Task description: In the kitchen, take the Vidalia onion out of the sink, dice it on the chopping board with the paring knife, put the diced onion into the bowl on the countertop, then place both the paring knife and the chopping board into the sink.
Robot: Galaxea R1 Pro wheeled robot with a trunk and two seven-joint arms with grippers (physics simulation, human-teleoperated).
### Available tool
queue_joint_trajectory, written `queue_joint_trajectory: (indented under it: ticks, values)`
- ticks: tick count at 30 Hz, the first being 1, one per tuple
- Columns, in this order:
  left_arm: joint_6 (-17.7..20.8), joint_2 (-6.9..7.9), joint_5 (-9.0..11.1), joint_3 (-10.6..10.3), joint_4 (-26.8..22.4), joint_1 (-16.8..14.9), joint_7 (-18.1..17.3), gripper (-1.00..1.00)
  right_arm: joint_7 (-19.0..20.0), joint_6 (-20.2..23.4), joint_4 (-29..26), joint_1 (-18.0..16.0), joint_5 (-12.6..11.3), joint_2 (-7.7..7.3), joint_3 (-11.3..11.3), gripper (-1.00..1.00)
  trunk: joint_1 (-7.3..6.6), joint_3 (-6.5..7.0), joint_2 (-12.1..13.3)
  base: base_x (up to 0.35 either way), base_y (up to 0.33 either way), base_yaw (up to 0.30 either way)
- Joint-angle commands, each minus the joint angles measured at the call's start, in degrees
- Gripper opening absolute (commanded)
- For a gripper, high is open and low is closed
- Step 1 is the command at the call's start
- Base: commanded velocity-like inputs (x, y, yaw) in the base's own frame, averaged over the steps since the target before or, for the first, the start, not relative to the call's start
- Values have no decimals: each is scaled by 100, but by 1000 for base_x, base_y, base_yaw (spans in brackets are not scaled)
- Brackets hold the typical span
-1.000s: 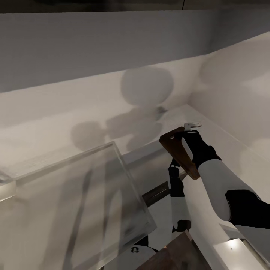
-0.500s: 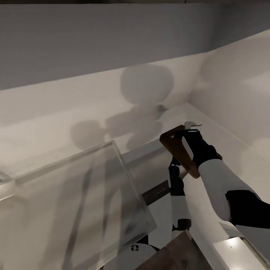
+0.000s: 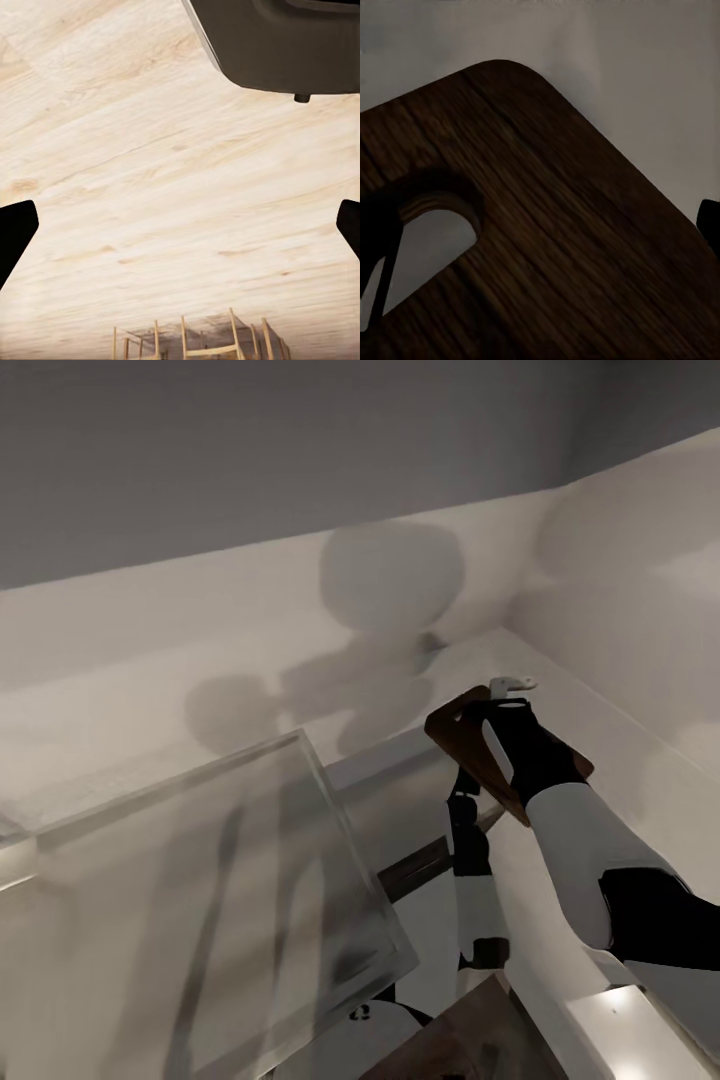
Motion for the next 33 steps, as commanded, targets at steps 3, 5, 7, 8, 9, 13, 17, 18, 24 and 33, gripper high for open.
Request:
queue_joint_trajectory:
  ticks: [3, 5, 7, 8, 9, 13, 17, 18, 24, 33]
  values:
    - [-6, -4, 3, -1, -9, 3, -1, 100, 7, 78, 136, 1, -59, -2, 33, 100, 3, -7, -5, 0, 0, 0]
    - [-6, -5, 4, -2, -9, 3, -1, 100, 7, 408, 136, 0, -59, -2, 26, 100, 3, -8, -5, 0, 0, 0]
    - [-7, -6, 2, -2, -9, 3, -1, 100, 11, 845, 131, -4, -59, -2, 15, 100, 3, -8, -5, 0, 0, 0]
    - [-7, -6, 2, -2, -9, 3, -1, 100, 12, 931, 128, -3, -57, 0, 14, 100, 3, -8, -5, 0, 0, 0]
    - [-7, -6, 0, -2, -9, 3, -1, 100, 10, 1056, 118, -3, -56, 3, 12, 100, 3, -8, -5, 0, 0, 0]
    - [-7, -10, -4, -2, -9, 3, -1, 100, 8, 1254, 104, -4, -51, 0, 9, 100, 3, -8, -5, 0, 0, 0]
    - [-8, -20, -5, -2, -9, 3, -1, 100, 7, 1302, 101, -5, -50, -12, 12, 100, 3, -8, -5, 0, 0, 0]
    - [-8, -21, -5, -2, -9, 3, -1, 100, 7, 1304, 101, -4, -50, -13, 13, 100, 3, -8, -5, 0, 0, 0]
    - [-4, -23, -5, -2, -9, 3, -1, 100, 7, 1310, 100, -2, -50, -32, 25, 100, 3, -8, -5, 0, 0, 0]
    - [1, 1, -14, -4, 28, -6, -27, 100, 5, 1178, -406, 7, 0, 33, 54, 100, 2, -7, -2, 0, 0, 0]
